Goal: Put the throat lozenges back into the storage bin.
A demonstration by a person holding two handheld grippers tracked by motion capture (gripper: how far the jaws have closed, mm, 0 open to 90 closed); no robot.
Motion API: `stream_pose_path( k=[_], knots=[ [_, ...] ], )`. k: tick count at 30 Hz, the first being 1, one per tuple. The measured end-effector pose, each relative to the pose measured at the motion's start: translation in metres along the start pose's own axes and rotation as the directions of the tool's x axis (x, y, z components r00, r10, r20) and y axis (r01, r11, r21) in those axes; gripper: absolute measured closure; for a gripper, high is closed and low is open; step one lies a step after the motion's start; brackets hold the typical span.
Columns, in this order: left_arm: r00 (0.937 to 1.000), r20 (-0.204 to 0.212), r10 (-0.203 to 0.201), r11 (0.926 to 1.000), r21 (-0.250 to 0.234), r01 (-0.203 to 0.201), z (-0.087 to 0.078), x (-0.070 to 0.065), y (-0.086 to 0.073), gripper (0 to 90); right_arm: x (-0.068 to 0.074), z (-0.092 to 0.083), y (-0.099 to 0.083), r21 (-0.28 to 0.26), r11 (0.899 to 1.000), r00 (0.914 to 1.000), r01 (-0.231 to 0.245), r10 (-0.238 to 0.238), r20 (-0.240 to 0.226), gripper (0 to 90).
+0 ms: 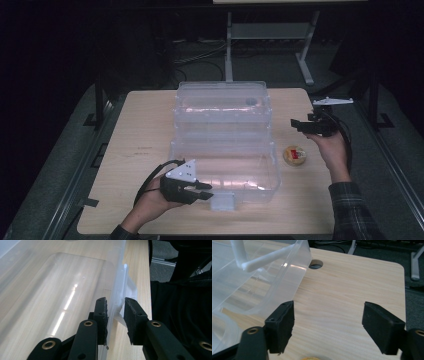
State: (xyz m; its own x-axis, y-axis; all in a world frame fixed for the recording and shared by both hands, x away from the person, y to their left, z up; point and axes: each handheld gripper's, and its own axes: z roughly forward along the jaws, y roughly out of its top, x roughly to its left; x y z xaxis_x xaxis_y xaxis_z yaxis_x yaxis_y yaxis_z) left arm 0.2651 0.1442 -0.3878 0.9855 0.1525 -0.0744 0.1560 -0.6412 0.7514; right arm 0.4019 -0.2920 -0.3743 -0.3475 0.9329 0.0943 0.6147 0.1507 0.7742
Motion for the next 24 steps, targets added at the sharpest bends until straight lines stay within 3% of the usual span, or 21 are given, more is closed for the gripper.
stream_pose_path(
  k=[11, 18, 24],
  knots=[
    [1.0000, -0.001, 0.002, 1.0000, 0.000, -0.002, 0.000, 0.000, 0.000, 72.0, 0.001, -0.007, -0.016, 0.009, 1.000, 0.9999, -0.011, 0.011, 0.001, 11.9],
    [1.0000, -0.001, 0.002, 1.0000, -0.001, -0.002, 0.000, 0.000, 0.000, 72.0, 0.002, -0.007, -0.024, 0.045, 0.999, 0.9999, -0.015, 0.015, 0.006, 2.5],
    [1.0000, 0.000, 0.002, 1.0000, 0.000, -0.002, 0.000, 0.000, 0.000, 72.0, 0.006, -0.006, -0.030, 0.062, 0.998, 1.0000, -0.003, 0.003, -0.008, 1.3]
  ],
)
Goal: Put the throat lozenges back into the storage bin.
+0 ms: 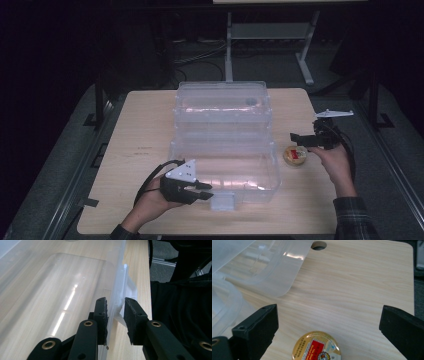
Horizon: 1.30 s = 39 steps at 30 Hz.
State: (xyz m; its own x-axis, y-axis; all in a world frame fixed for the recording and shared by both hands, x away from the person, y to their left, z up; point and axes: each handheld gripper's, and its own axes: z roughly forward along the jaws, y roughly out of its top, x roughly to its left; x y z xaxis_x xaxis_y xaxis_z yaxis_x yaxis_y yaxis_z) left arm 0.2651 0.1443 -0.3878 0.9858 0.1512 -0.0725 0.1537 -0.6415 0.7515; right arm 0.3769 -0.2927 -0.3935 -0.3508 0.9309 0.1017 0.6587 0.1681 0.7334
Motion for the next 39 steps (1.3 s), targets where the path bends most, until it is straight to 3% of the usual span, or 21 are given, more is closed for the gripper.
stream_pose_path(
  k=[17, 27, 39],
  knots=[
    [1.0000, -0.004, 0.006, 1.0000, 0.000, -0.006, 0.000, 0.000, 0.000, 71.9, 0.008, 0.006, -0.021, 0.052, 0.998, 0.9978, 0.043, -0.040, -0.052, 0.9],
    [0.9999, -0.007, 0.008, 1.0000, 0.000, -0.008, 0.000, -0.001, 0.000, 71.8, 0.008, 0.013, -0.032, 0.097, 0.993, 0.9975, 0.069, -0.067, -0.024, 1.0],
    [0.9999, -0.005, 0.010, 0.9999, -0.002, -0.010, 0.000, -0.001, -0.001, 71.9, 0.010, 0.026, -0.039, 0.149, 0.985, 0.9960, 0.088, -0.085, -0.024, 1.2]
  ],
)
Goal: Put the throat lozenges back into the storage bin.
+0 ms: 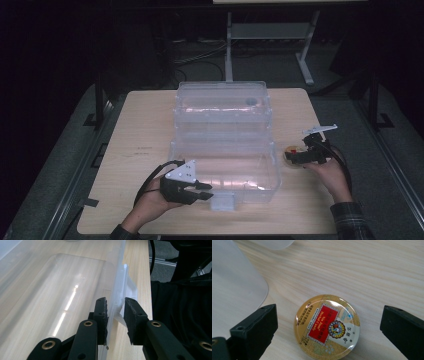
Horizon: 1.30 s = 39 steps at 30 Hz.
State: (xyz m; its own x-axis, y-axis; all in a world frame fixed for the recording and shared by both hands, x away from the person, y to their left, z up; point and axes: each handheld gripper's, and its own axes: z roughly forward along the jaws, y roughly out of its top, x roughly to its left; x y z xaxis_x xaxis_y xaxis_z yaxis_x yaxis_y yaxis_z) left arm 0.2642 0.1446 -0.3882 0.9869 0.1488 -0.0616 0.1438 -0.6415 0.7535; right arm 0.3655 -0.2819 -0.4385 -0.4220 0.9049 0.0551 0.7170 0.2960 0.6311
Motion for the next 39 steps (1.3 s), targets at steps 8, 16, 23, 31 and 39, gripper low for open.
stream_pose_path(
  k=[8, 16, 23, 31, 39],
  knots=[
    [1.0000, 0.000, -0.001, 1.0000, 0.000, 0.001, 0.000, 0.000, 0.000, 71.9, -0.001, 0.008, 0.000, 0.026, 1.000, 1.0000, 0.008, -0.008, 0.005, 1.3],
    [1.0000, 0.000, 0.000, 1.0000, 0.000, 0.000, 0.000, 0.000, 0.000, 71.9, -0.002, 0.016, -0.002, 0.064, 0.998, 1.0000, 0.005, -0.005, 0.002, 2.0],
    [1.0000, 0.000, 0.000, 1.0000, 0.000, 0.000, 0.000, 0.000, 0.000, 71.9, -0.002, 0.018, -0.002, 0.070, 0.997, 0.9998, 0.021, -0.021, -0.002, 6.5],
    [1.0000, 0.000, 0.001, 1.0000, 0.000, -0.001, 0.000, 0.000, 0.000, 71.9, -0.002, 0.018, -0.004, 0.087, 0.996, 0.9997, 0.024, -0.024, 0.007, 10.5],
    [1.0000, -0.001, 0.000, 1.0000, 0.000, 0.000, 0.000, 0.000, 0.000, 71.9, -0.002, 0.018, -0.006, 0.096, 0.995, 0.9998, 0.022, -0.022, -0.001, 16.0]
  ],
)
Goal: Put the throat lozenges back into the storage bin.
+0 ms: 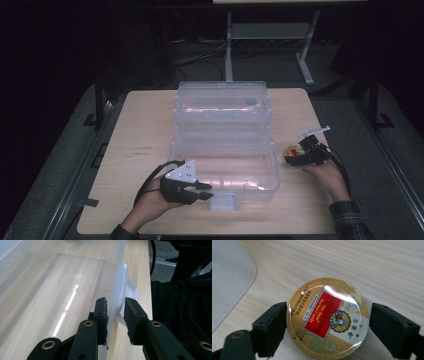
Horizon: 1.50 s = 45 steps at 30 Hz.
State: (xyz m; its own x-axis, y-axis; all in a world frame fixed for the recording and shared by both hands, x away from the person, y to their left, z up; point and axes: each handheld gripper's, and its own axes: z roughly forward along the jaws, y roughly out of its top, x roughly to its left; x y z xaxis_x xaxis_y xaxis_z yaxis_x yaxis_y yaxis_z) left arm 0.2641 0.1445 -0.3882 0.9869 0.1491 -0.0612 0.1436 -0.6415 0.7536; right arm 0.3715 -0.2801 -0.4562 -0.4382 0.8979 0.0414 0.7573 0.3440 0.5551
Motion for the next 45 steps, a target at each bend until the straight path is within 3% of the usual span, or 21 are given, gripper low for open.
stream_pose_path(
  k=[18, 45],
  knots=[
    [1.0000, 0.000, -0.001, 1.0000, 0.000, 0.001, 0.0000, -0.0001, 0.0000, 71.9, -0.0005, -0.0053, 0.0005, -0.019, 1.000, 0.9999, 0.015, -0.015, 0.001, 20.1],
    [1.0000, -0.001, -0.001, 1.0000, -0.001, 0.001, 0.0000, -0.0003, -0.0001, 71.9, 0.0031, 0.0029, -0.0011, 0.030, 0.999, 0.9996, 0.027, -0.027, 0.011, 20.0]
  ],
)
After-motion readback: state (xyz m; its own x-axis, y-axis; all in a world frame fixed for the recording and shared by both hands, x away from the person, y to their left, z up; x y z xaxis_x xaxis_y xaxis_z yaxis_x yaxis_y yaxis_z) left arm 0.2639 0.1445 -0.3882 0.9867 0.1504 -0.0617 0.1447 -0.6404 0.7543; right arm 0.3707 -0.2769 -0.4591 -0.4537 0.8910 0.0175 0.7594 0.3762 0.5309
